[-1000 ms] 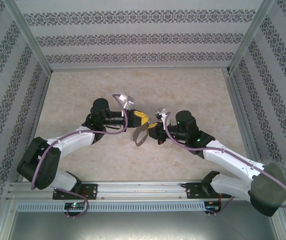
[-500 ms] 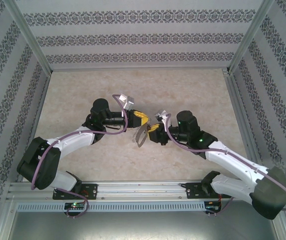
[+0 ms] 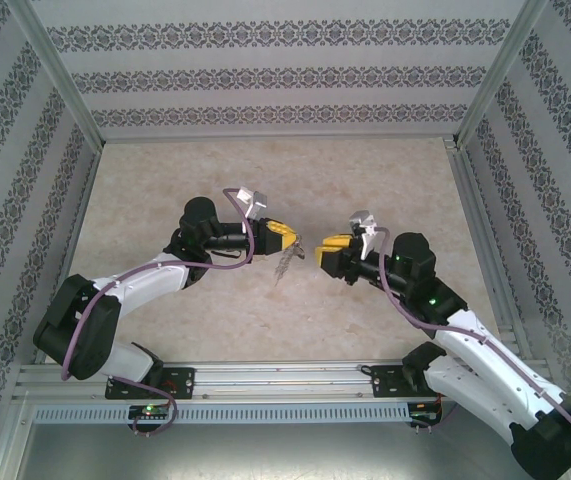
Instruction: Put the keys on the keyring
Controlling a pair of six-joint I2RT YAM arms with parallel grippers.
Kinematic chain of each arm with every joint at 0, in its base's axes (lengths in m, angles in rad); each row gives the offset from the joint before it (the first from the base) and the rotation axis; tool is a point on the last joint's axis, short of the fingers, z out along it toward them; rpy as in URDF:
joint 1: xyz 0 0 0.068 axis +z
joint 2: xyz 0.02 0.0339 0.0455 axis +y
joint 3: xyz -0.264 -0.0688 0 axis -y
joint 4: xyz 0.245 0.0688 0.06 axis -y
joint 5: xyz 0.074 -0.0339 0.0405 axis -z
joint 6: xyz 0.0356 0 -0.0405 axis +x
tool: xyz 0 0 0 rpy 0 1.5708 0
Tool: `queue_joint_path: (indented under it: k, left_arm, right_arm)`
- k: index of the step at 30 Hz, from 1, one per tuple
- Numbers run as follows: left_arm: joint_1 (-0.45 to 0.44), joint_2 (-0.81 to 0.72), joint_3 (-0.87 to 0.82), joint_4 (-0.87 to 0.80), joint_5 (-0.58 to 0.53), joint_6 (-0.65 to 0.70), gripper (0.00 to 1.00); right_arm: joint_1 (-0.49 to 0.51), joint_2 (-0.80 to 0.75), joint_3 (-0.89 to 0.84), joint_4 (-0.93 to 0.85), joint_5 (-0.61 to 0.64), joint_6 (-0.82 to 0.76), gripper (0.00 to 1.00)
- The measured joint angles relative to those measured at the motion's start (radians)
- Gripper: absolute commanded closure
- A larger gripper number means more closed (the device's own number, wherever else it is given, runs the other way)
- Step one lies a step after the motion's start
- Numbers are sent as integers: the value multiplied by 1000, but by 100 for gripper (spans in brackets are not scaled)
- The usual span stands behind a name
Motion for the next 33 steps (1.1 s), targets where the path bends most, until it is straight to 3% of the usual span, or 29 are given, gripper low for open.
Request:
queue_joint_path:
  k: [16, 33]
  left_arm:
    - [0, 0, 0, 37, 0, -24, 100]
    - [0, 0, -1, 42, 0, -26, 100]
  right_arm:
    - [48, 196, 0, 249, -8, 134, 63]
    - [48, 219, 1, 324, -42, 146, 73]
